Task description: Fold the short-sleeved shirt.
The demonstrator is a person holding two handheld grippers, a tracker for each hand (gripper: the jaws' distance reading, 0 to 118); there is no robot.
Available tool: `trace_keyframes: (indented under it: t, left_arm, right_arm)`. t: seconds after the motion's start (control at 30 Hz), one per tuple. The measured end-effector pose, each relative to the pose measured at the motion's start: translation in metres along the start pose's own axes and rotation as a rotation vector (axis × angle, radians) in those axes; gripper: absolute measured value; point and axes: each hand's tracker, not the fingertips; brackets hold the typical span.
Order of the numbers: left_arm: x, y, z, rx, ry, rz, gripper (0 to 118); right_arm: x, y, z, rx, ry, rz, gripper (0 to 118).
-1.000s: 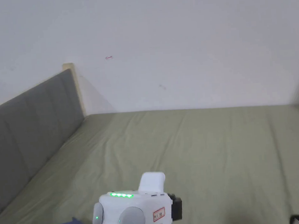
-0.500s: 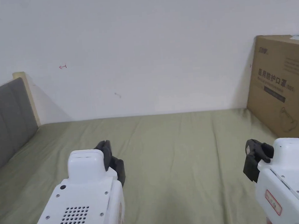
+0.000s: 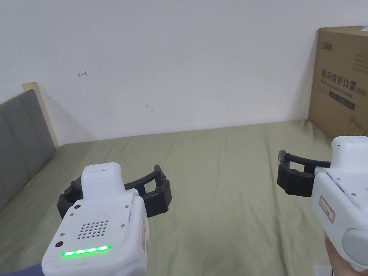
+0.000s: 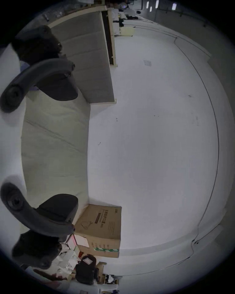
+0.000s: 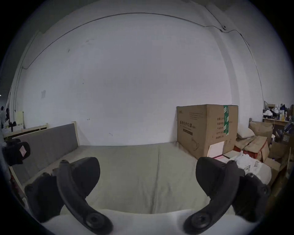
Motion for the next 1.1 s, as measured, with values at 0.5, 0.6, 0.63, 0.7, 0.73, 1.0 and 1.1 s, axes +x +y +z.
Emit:
trace_keyframes:
  t: [0.5,0.6,0.63,0.7,0.73,1.0,1.1]
  left_arm:
    - [0.003,0.006,0.001,-0.023,-0.159,0.027,117]
    - [0.004,0.006,0.000,-0.016,-0.169,0.033,117]
    - [0.003,0.006,0.000,-0.011,-0.178,0.034,117]
    - [0.004,0.007,0.000,-0.006,-0.201,0.030,117]
    - [0.004,0.008,-0.001,-0.006,-0.198,0.028,117]
    - [0.000,0.006,-0.006,-0.045,-0.190,0.071,117]
    - [0.001,0.006,-0.011,-0.073,-0.167,0.071,117]
  right_arm:
    - [-0.012,-0.002,-0.001,-0.026,0.035,0.045,118]
    - [-0.012,-0.002,-0.002,-0.034,0.043,0.040,118]
    - [-0.012,-0.002,-0.002,-0.038,0.044,0.039,118]
    - [-0.012,-0.002,-0.003,-0.045,0.048,0.037,118]
    - [-0.011,-0.001,-0.004,-0.048,0.050,0.040,118]
    - [-0.011,0.000,-0.005,-0.051,0.051,0.047,118]
    - [-0.013,0.000,-0.006,-0.056,0.051,0.047,118]
